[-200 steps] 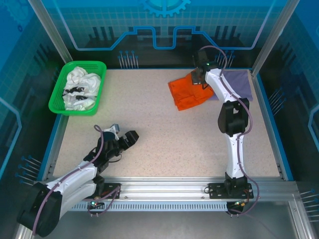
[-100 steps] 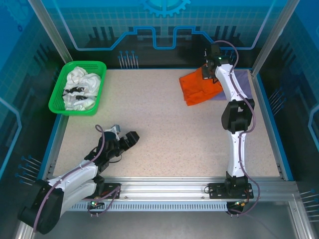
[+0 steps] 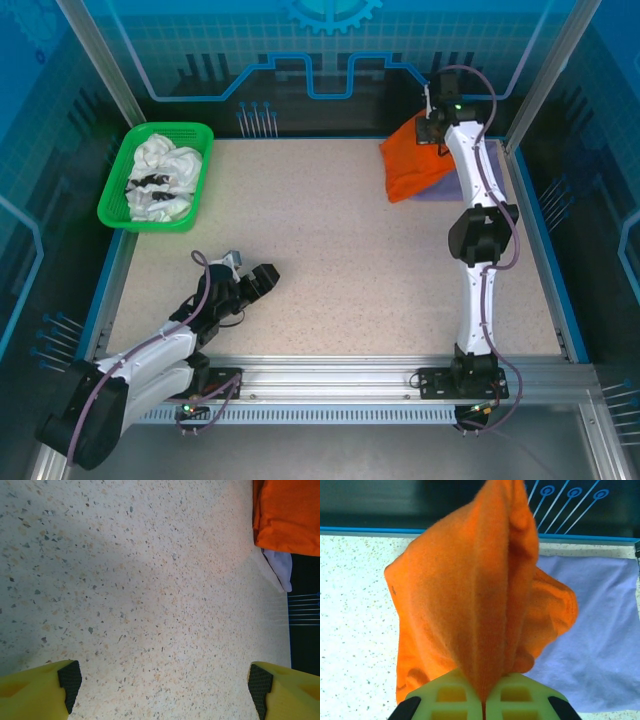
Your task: Fold and stack the t-shirts
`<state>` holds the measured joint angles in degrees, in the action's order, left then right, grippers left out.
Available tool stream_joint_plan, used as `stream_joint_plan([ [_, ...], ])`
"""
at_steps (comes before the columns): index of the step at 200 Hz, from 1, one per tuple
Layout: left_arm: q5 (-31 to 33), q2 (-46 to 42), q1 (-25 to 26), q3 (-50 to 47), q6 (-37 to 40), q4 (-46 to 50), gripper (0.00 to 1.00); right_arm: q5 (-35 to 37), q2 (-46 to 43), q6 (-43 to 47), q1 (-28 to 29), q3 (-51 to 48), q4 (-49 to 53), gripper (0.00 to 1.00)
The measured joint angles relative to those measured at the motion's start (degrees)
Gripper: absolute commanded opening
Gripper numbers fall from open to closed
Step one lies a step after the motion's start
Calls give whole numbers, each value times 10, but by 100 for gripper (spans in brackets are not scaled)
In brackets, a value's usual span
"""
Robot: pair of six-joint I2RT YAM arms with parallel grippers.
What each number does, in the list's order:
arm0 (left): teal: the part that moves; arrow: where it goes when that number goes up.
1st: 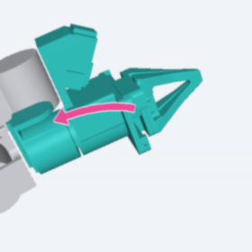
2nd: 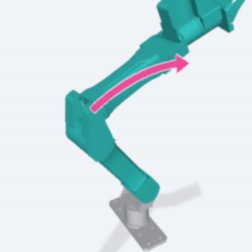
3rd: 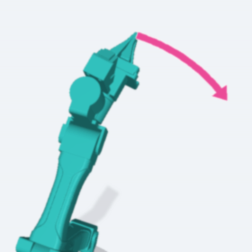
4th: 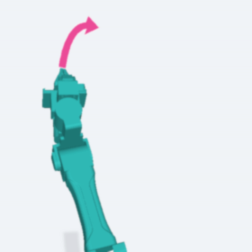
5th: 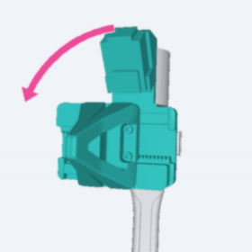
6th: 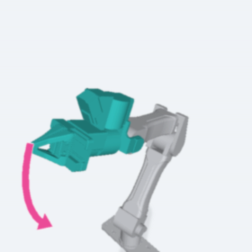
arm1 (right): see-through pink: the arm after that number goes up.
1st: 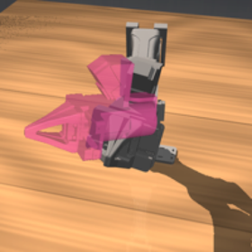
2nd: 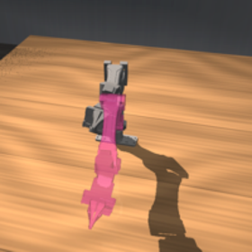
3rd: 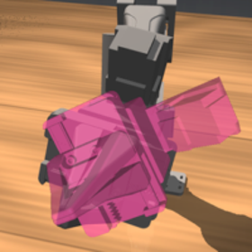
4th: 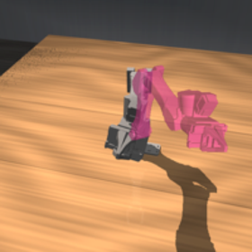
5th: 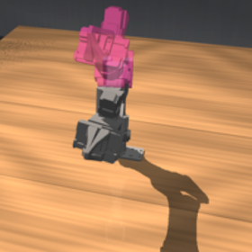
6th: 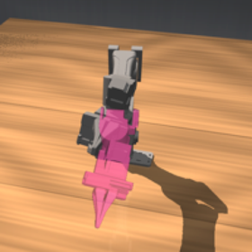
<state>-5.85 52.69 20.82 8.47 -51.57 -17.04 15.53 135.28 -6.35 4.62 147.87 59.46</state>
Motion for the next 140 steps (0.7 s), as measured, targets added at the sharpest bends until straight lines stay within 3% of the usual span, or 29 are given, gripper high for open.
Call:
stream_joint_plan([
  [140,0,22,0,8,0,0,89,-88,46,-1,-90,38,6,0],
])
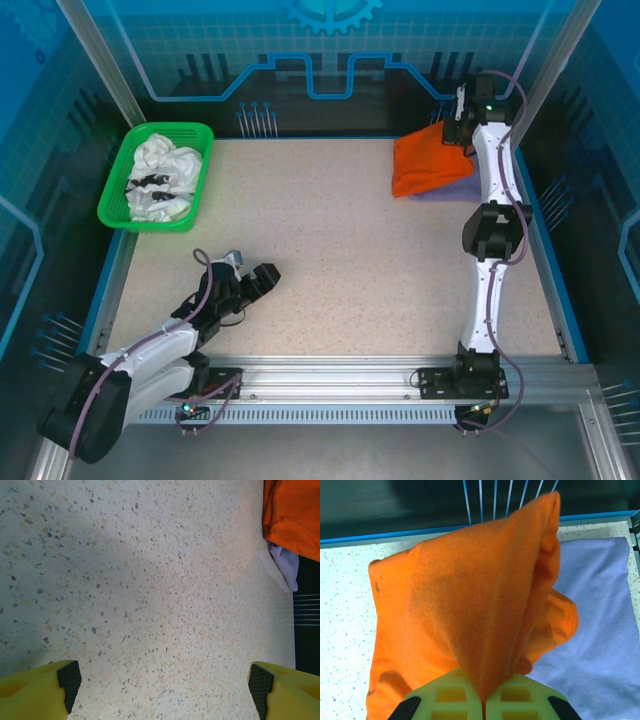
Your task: Fold and stack the t-shirts
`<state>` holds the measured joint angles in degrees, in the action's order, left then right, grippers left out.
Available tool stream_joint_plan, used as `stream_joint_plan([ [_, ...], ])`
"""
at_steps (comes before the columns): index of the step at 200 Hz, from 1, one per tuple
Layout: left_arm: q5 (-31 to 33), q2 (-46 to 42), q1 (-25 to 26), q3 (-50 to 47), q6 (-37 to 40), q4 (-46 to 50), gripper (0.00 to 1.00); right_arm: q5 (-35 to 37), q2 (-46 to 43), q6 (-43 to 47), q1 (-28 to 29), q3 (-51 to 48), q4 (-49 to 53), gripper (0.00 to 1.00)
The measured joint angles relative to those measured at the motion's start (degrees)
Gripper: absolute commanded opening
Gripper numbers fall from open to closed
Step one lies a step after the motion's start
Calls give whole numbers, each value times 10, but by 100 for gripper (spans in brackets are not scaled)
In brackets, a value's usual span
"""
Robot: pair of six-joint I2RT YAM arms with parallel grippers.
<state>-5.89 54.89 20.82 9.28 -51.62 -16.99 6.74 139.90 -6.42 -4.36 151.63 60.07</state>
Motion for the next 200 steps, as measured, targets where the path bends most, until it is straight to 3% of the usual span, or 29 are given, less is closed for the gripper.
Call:
stream_joint_plan([
  [200,-6,25,0,19,-7,4,89,-56,-8,-25,-23,18,0,0],
])
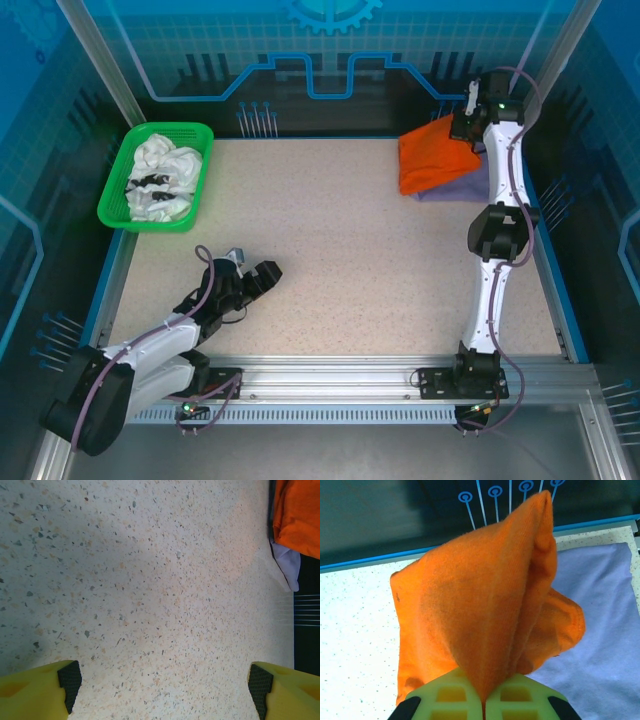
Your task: Fold and stack the t-shirts
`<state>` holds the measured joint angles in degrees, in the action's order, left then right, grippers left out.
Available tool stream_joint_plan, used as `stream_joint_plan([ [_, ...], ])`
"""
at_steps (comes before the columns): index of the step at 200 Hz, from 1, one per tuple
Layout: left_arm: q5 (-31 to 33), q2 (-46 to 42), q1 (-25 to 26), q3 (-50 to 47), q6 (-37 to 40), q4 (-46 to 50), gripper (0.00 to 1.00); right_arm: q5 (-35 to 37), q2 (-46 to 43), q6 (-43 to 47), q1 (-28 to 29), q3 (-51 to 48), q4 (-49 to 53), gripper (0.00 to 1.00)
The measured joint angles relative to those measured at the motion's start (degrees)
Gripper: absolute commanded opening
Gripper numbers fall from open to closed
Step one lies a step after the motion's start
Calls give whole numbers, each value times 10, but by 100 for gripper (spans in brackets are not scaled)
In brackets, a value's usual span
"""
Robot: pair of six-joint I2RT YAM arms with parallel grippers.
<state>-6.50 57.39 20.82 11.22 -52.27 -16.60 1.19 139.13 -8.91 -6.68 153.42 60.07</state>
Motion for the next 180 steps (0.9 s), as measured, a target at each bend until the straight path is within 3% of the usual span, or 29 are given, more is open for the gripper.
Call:
stream_joint_plan([
  [114,0,0,0,0,-2,0,89,25,-4,-1,-9,-13,-19,0],
  [137,0,0,0,0,-2,0,89,28,6,-4,-23,-20,-26,10],
  [150,0,1,0,0,-2,0,89,29,17,-9,-31,-22,-29,23],
  [166,0,4,0,0,-2,1,89,36,32,-16,-39,-25,-38,47],
  [168,0,4,0,0,-2,1,89,38,35,-15,-40,-26,-40,52],
  [172,0,4,0,1,-2,2,89,40,38,-21,-42,-27,-42,78],
  [176,0,4,0,2,-2,3,89,42,43,-26,-45,-27,-44,95],
  [180,0,4,0,2,-2,4,89,43,47,-26,-47,-27,-46,99],
])
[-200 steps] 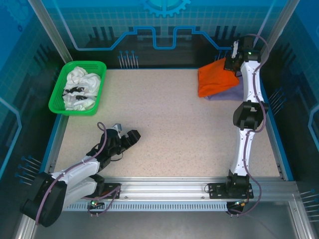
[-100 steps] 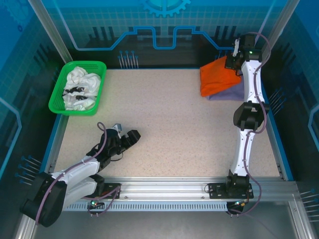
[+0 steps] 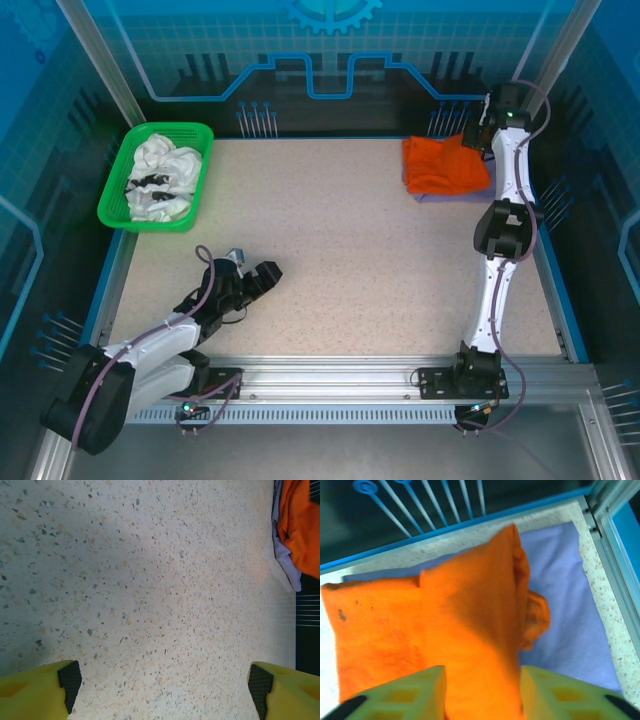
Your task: Fold and stack the t-shirts
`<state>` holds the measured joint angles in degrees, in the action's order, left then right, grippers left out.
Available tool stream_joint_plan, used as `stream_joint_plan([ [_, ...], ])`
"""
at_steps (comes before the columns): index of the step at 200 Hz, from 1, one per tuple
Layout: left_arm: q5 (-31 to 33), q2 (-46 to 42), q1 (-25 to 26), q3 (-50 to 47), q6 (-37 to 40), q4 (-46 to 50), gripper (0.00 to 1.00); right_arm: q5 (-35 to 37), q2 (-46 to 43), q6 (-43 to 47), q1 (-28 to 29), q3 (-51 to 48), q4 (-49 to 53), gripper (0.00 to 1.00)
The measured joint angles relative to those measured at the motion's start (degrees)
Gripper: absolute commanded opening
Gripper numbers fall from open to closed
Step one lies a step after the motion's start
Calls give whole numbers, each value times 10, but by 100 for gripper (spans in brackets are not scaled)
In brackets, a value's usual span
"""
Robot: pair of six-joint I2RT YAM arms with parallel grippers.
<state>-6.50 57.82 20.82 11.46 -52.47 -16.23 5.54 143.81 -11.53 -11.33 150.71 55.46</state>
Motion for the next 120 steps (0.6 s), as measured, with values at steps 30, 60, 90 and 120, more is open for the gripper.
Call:
stream_joint_plan([
  [30,0,0,0,3,0,1,89,12,21,-27,-13,0,3,100],
  [60,0,-1,0,3,0,1,89,16,-3,-62,-18,-50,-8,100],
  [90,0,-14,0,3,0,10,89,11,-85,-83,-4,-188,-41,100],
  [120,5,-44,0,18,3,61,88,-16,-203,-93,40,-338,-101,100],
])
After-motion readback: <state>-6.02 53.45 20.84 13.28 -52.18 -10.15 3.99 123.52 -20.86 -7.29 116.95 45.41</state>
